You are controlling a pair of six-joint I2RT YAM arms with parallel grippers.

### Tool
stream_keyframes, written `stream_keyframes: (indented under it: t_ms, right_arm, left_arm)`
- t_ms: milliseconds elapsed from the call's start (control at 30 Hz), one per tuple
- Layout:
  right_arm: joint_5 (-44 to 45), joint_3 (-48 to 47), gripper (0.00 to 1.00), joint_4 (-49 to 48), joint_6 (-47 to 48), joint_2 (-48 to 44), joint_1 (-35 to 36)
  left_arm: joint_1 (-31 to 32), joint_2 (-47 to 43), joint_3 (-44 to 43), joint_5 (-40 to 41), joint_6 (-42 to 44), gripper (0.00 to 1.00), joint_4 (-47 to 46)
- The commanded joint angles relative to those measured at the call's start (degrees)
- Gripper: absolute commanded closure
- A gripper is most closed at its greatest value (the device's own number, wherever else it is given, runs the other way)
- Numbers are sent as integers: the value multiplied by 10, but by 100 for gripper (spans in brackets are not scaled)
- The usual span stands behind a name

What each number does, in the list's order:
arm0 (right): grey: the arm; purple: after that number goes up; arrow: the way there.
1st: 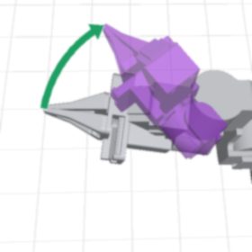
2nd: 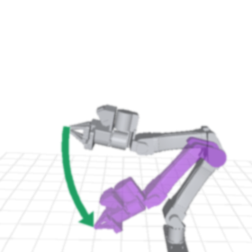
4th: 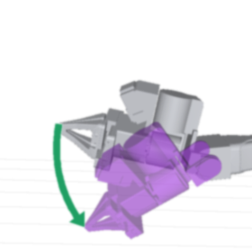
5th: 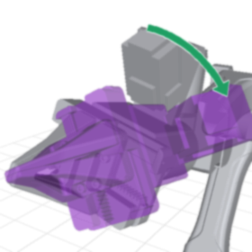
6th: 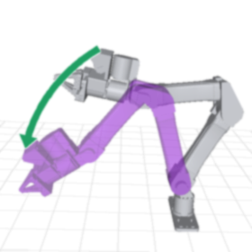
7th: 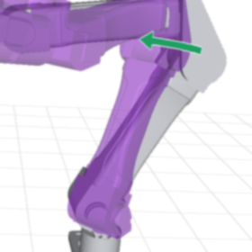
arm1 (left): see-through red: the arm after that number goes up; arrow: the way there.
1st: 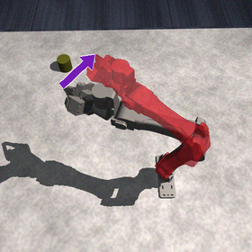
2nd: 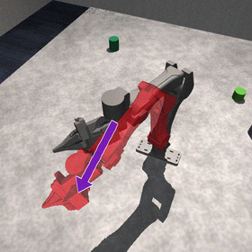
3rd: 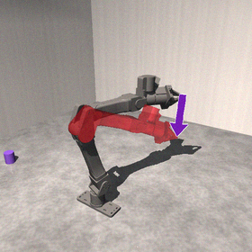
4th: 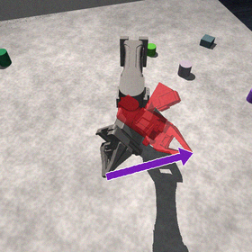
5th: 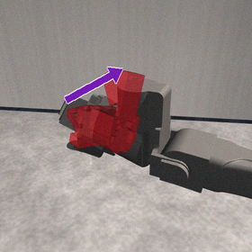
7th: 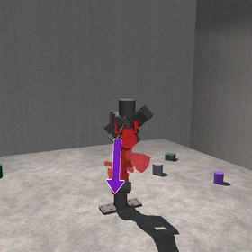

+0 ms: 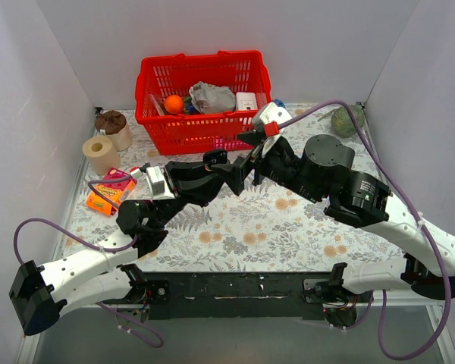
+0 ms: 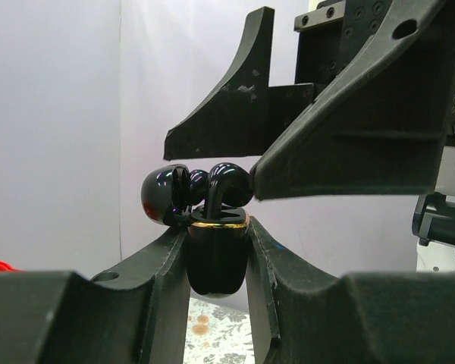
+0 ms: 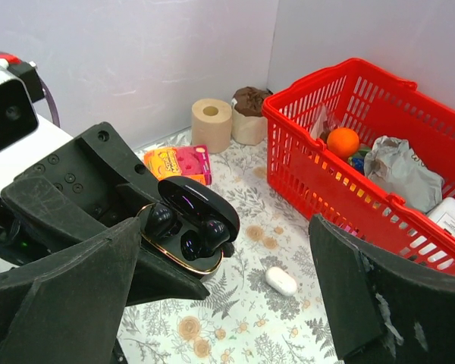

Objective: Insert the wireless bluetooth earbuds into the charging case
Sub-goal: Adjust the earbud with the charging case.

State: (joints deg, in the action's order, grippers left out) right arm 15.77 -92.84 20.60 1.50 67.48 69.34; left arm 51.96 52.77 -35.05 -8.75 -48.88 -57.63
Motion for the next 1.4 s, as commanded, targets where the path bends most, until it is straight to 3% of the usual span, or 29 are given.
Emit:
stream_keyframes:
  t_ms: [0,567,900,1367]
  right_arm:
    - [6,-19,2,0,-3,1,-3]
    - [63,-20,2,2,3,-7,-3]
    - [77,24,2,-70,13,-71,-3]
    - [3,17,2,-50,-9,-39,-1]
  left_arm:
    - [1,-12,-6,-15,-1,100,-6]
    - [1,-18,-9,-21,-3,100,-1]
    - [1,-30,11,-25,-26,100,-27]
    - [0,-21,8,-45,-37,100,-28]
